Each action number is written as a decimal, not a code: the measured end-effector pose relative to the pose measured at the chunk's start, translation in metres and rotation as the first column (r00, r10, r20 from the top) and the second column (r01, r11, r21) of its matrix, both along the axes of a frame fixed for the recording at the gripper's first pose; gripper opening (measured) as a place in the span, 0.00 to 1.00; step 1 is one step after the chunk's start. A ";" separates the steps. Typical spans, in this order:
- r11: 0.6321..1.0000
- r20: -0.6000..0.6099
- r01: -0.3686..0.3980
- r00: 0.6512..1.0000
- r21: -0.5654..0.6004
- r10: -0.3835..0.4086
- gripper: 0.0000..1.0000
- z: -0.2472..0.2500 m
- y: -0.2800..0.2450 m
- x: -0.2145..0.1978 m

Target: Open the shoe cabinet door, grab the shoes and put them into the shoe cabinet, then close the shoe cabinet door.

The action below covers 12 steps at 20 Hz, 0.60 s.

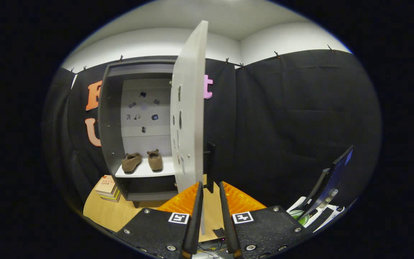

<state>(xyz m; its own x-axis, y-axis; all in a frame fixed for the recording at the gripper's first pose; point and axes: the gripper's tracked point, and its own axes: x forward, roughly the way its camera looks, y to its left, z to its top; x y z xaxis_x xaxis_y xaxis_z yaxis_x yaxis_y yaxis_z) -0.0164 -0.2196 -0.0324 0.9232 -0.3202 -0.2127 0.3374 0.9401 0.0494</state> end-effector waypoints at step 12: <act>0.993 0.035 -0.095 0.995 0.077 0.093 0.35 -0.022 -0.028 0.056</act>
<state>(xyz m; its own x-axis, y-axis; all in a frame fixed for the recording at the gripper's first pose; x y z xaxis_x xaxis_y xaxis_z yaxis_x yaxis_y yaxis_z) 0.0395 -0.2479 -0.0548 0.9550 -0.2151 -0.2040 0.2448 0.9604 0.1330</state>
